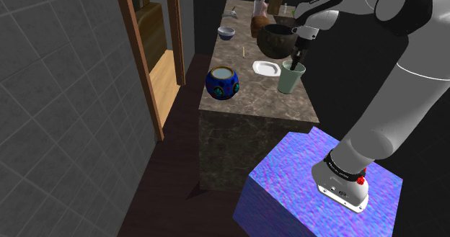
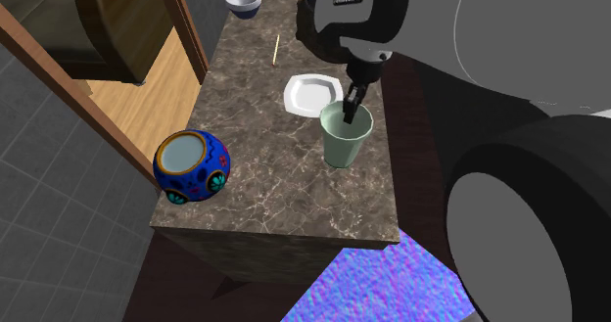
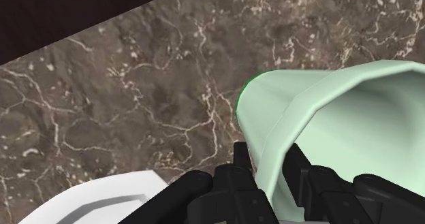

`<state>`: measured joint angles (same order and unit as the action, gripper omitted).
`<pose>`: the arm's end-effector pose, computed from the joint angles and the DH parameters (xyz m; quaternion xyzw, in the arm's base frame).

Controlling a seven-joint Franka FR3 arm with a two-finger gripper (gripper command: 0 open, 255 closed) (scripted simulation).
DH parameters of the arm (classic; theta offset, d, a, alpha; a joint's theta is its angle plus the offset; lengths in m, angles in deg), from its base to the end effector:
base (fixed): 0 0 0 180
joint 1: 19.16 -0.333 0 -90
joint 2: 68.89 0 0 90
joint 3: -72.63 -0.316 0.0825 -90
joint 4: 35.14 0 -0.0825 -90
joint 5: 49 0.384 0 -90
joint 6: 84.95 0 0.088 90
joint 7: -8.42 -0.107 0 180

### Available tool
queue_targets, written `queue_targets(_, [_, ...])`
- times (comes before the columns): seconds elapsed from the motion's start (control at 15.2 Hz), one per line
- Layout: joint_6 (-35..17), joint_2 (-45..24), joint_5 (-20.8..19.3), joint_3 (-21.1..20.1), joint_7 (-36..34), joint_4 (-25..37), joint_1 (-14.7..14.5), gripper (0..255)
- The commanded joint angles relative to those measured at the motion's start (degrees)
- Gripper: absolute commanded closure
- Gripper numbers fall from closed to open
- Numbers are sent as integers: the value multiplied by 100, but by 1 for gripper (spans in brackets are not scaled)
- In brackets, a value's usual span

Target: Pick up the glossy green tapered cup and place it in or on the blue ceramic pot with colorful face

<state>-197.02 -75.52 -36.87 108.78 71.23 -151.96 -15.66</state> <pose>0.4351 -0.3357 0.3846 -0.9830 -0.1508 0.0070 0.1047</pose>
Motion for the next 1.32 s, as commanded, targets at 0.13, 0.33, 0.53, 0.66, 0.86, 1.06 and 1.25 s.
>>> queue_targets(0.13, [263, 128, -99, 13, -93, 173, -13, 255])
queue_targets(0.33, [470, 224, -171, 19, -165, 311, -23, 255])
queue_targets(0.53, [680, 308, -233, 21, -230, 461, -31, 255])
queue_targets(0.66, [822, 357, -268, 22, -269, 567, -36, 255])
queue_targets(0.86, [1037, 420, -313, 22, -323, 737, -41, 255])
queue_targets(1.06, [1255, 470, -349, 21, -371, 919, -44, 255])
queue_targets(1.25, [1475, 507, -375, 21, -413, 1113, -46, 255])
